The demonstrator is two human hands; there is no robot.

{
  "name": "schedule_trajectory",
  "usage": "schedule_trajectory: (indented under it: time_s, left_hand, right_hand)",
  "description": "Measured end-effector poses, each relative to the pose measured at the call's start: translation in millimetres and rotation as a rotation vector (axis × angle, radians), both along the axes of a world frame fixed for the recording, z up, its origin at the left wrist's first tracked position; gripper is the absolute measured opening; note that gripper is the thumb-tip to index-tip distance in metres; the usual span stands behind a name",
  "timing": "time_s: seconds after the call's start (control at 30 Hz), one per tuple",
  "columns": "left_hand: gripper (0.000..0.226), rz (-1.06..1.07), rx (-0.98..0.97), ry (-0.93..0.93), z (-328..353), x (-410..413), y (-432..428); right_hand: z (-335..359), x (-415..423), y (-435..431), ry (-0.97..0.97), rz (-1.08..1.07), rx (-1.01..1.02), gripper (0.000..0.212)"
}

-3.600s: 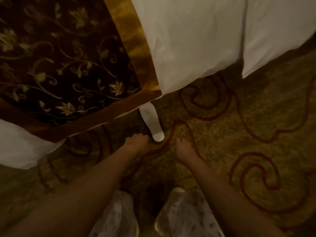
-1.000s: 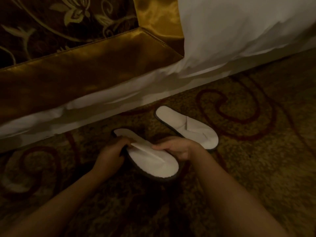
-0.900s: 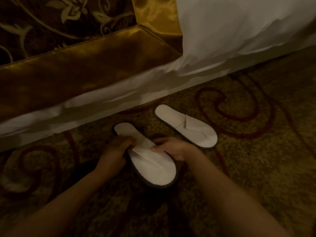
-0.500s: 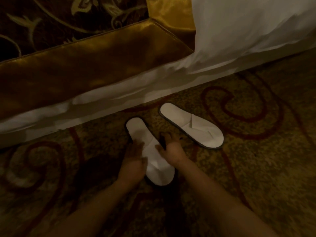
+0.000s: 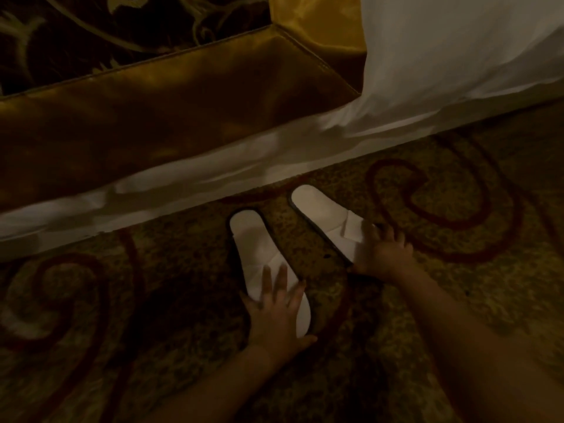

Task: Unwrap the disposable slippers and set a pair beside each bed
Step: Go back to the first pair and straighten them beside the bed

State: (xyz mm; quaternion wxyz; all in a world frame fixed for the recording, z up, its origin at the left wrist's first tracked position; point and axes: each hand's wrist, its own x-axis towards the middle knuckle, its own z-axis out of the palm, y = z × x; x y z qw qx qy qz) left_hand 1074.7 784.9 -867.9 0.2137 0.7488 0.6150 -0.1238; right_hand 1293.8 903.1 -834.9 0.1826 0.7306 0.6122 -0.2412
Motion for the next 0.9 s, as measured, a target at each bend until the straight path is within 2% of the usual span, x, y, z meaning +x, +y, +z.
schedule_trajectory:
  time_s: [0.2, 0.43, 0.9]
  left_hand:
    - [0.105, 0.009, 0.032, -0.018, -0.9, -14.2, 3.6]
    - [0.102, 0.041, 0.022, -0.013, -0.1, -14.7, 2.8]
    - [0.105, 0.042, -0.002, -0.032, 1.3, -17.1, 0.4]
  right_hand:
    - [-8.2, -26.6, -26.2, -0.057, -0.087, 0.115, 0.104]
    - [-8.7, -39.8, -41.6, -0.099, -0.176, 0.124, 0.109]
    - [-6.9, -41.6, -45.1, -0.078, -0.193, 0.129, 0.113]
